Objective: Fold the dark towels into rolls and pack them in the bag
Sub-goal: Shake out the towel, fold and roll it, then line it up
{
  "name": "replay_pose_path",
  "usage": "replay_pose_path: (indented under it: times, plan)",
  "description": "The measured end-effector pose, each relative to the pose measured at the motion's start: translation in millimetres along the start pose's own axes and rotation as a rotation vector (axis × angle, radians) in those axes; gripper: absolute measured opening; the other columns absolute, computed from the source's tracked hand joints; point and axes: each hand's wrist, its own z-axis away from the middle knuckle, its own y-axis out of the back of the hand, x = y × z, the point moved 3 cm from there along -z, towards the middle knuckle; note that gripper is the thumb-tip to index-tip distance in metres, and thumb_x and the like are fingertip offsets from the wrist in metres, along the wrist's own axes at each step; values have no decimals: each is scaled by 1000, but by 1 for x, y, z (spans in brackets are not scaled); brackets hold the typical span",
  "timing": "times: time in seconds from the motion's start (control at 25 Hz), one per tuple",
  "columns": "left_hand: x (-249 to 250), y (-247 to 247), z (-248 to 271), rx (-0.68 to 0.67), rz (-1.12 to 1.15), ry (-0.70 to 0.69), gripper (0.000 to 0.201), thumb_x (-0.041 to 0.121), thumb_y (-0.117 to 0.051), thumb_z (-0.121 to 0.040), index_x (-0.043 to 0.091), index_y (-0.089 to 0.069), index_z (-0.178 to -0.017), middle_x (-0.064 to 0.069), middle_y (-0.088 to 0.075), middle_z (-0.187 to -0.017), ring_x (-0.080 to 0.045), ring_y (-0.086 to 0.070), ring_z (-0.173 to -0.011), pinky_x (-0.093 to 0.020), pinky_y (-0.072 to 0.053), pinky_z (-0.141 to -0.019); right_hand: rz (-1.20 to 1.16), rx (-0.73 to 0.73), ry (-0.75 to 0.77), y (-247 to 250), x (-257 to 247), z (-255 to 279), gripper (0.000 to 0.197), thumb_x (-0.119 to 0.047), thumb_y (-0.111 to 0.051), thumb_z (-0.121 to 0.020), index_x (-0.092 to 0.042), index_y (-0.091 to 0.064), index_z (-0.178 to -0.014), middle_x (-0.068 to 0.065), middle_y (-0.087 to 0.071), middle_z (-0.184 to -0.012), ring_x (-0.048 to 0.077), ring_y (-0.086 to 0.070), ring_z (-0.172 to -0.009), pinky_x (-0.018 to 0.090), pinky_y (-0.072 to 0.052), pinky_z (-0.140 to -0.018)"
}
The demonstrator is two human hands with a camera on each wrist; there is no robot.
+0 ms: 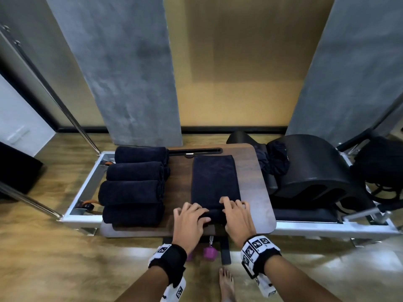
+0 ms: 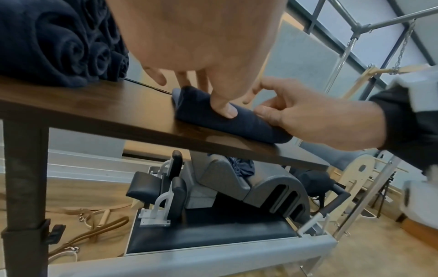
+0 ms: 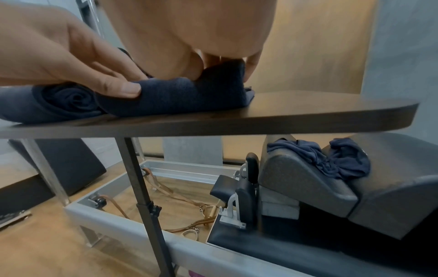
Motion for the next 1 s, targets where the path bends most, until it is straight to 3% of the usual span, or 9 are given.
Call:
replay_pose_path:
  times: [0.12,0.2,0.44,0.56,0.72,0.8,0.84,0.92,1.0]
  plan:
    - [-1,3,-18,-47,-49,17,17,36,-59,-103,38,-74,-112,18,-65,-101,-10,-53,-100,-36,-30,-85,57,171,107,5,4,5,31,-25,-73,-91,-20,-62,-119,5,-64,-119,28,-62,-109,47,-44,-98]
    - [-2,2,-27,-90,-82,30,20,33,-53,-107,38,-71,-113,16,-64,-102,-11,-53,-102,-36,-28,-85,107,198,161,6,8,6,37,-40,-77,-88,-15,-69,-114,11,-62,-129,30,-60,-120,53,-44,-103]
    - [1,-3,-26,-69,-79,-22,19,42,-40,-109,35,-51,-124,15,-49,-118,-12,-53,-109,-37,-35,-89,116,47,187,12,6,-16,14,-25,-74,-90,-21,-68,-102,-4,-67,-96,21,-62,-93,38,-49,-91]
    - [-4,3,-25,-68,-72,-38,37,62,-48,-100,36,-49,-127,16,-44,-130,-6,-45,-119,-39,-39,-96,105,-58,158,12,6,-34,25,-19,-54,-100,-21,-56,-124,-2,-69,-113,24,-60,-108,39,-40,-100]
    - [-6,8,-41,-149,-146,-27,34,50,-59,-99,36,-58,-130,17,-48,-129,-11,-45,-126,-42,-32,-106,-14,-77,149,12,10,-44,41,-11,-55,-97,-26,-40,-132,-4,-71,-112,23,-62,-105,37,-41,-95]
    - [-4,7,-52,-175,-162,-14,27,39,-56,-103,37,-59,-129,19,-49,-124,-10,-45,-123,-41,-29,-106,-21,-45,170,15,14,-47,14,-32,-44,-108,-29,-44,-122,-6,-66,-109,21,-61,-103,36,-40,-92]
    - [-3,6,-57,-183,-174,-7,25,35,-53,-104,37,-59,-128,19,-49,-123,-10,-45,-121,-41,-28,-105,-42,-30,168,16,18,-47,24,-48,-39,-108,-28,-49,-119,-6,-62,-111,19,-59,-105,36,-41,-92]
    - [-3,5,-65,-191,-200,2,25,28,-48,-105,37,-60,-124,17,-48,-121,-11,-44,-120,-42,-27,-102,-17,-27,210,16,25,-46,49,-66,-49,-96,-24,-61,-118,-3,-56,-124,18,-53,-116,37,-45,-95]
    - [-3,5,-72,-186,-205,13,23,25,-46,-105,36,-62,-117,15,-46,-121,-12,-43,-119,-41,-27,-98,34,4,272,20,27,-46,49,-59,-71,-84,-20,-68,-116,2,-54,-131,22,-52,-125,39,-49,-97]
